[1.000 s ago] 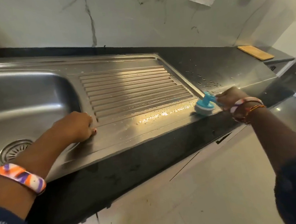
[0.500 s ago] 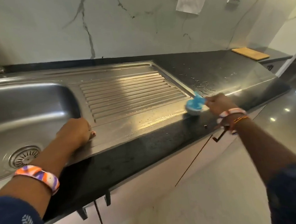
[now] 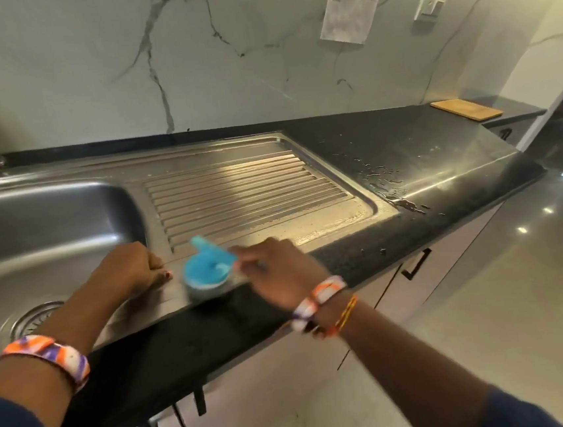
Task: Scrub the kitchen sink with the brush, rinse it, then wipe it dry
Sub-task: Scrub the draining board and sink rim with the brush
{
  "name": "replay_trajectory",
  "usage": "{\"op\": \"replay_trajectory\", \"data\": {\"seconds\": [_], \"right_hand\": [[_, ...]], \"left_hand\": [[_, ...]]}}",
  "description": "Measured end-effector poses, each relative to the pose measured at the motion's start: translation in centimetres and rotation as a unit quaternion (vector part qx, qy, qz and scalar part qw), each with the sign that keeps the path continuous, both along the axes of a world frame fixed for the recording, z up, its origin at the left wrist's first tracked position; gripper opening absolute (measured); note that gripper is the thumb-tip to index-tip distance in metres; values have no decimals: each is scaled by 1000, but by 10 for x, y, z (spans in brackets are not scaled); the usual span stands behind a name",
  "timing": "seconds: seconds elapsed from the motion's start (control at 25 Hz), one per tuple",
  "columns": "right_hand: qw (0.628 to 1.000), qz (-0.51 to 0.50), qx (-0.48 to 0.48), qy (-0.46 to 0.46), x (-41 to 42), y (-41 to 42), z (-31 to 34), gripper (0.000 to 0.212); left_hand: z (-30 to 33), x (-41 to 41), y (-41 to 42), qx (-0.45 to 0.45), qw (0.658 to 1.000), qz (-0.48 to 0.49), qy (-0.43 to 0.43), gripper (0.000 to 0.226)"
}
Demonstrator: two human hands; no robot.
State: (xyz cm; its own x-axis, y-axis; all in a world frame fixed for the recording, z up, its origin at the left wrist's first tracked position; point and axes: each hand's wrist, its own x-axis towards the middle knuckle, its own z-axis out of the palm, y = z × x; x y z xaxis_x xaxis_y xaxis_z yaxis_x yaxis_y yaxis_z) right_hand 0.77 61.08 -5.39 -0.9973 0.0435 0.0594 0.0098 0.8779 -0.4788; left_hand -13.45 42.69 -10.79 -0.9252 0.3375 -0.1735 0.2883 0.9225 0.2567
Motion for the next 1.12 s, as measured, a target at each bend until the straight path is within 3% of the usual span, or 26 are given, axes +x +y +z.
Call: {"op": "replay_trajectory", "data": {"seconds": [0.08, 0.2, 0.28, 0.4, 0.52, 0.6, 0.68, 0.76, 0.84, 0.88, 1.0, 1.12], "right_hand": [[992, -118, 27, -24, -13, 72, 6, 33], [945, -315, 80, -38, -12, 185, 21, 31], [927, -365, 79, -39, -17, 212, 25, 33], [957, -285, 55, -21, -43, 173, 21, 31], [991, -95, -63, -70, -37, 78, 0, 32], [996, -35, -51, -69, -30, 53, -4, 34], [993, -100, 5, -58, -39, 92, 1, 33], [966, -242, 70, -50, -52, 161, 7, 30], [921, -382, 60, -36, -63, 216, 17, 31], [914, -403, 32, -25, -72, 225, 18, 32], [940, -340, 19, -8, -100, 182, 10, 31], [991, -133, -14, 24, -101, 79, -15, 32]], "left_hand": [[-1, 5, -2, 9, 1000, 7, 7, 29], [-4, 9, -3, 21, 1000, 1, 21, 24], [-1, 6, 0, 3, 1000, -2, 13, 21], [4, -10, 12, 30, 1000, 2, 6, 24], [7, -27, 31, 59, 998, 9, 26, 43], [6, -42, 34, 47, 998, 16, 31, 52], [6, -52, 27, 34, 999, 13, 19, 58], [6, -56, 20, 8, 1000, -5, 2, 68], [6, -56, 18, -1, 1000, -20, -8, 74], [6, -56, 18, 0, 1000, -25, -10, 74], [5, -60, 19, -2, 999, -36, -15, 73], [-2, -60, 15, 22, 999, -37, -21, 82]]}}
